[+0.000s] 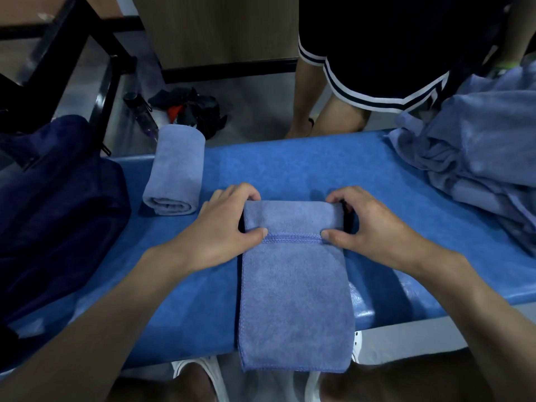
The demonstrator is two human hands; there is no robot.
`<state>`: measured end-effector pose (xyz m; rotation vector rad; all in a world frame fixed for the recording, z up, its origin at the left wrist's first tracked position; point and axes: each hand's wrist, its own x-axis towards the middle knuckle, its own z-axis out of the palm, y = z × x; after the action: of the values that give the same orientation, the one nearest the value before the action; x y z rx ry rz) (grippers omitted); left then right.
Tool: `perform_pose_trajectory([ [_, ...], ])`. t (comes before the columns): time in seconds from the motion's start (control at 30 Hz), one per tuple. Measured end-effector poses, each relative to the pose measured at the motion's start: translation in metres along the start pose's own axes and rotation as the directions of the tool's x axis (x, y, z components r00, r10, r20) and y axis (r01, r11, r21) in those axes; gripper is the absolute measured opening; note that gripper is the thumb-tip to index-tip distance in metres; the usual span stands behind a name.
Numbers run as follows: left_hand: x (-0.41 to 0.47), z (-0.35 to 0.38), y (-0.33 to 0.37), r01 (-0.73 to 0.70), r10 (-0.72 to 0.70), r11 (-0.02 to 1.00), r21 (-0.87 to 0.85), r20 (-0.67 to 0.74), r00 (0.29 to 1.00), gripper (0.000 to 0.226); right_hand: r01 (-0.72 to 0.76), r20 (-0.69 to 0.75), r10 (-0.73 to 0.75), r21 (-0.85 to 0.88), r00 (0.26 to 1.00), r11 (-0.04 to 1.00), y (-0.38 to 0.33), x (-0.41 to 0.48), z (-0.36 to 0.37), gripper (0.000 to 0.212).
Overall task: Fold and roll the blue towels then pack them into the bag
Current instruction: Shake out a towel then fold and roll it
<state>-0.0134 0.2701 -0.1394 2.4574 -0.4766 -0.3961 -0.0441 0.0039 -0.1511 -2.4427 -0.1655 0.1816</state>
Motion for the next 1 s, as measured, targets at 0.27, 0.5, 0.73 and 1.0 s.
perform_pose_trajectory([
  [0.27,0.001,0.000,0.001,0.014,-0.028,0.990,-0.141,-0.104,0.994,0.050,0.034,-0.098,-0.033,0.003,0.995,0.999,-0.006,0.005,0.003,0.030],
  [0.5,-0.002,-0.002,0.004,-0.142,0.166,0.978,0.154,-0.156,0.974,0.041,0.175,-0.196,-0.207,-0.169,0.958,0.970,-0.010,0.002,0.002,0.037],
  [0.73,-0.015,-0.004,0.003,-0.157,0.157,0.988,0.013,-0.059,0.986,0.029,0.192,-0.127,-0.181,0.075,0.975,0.979,-0.014,-0.017,0.006,0.026],
  [1.0,-0.018,-0.004,-0.003,-0.078,0.079,0.997,-0.022,0.046,0.996,0.040,0.090,0.000,-0.090,0.024,0.996,0.996,-0.013,-0.023,0.003,0.034],
])
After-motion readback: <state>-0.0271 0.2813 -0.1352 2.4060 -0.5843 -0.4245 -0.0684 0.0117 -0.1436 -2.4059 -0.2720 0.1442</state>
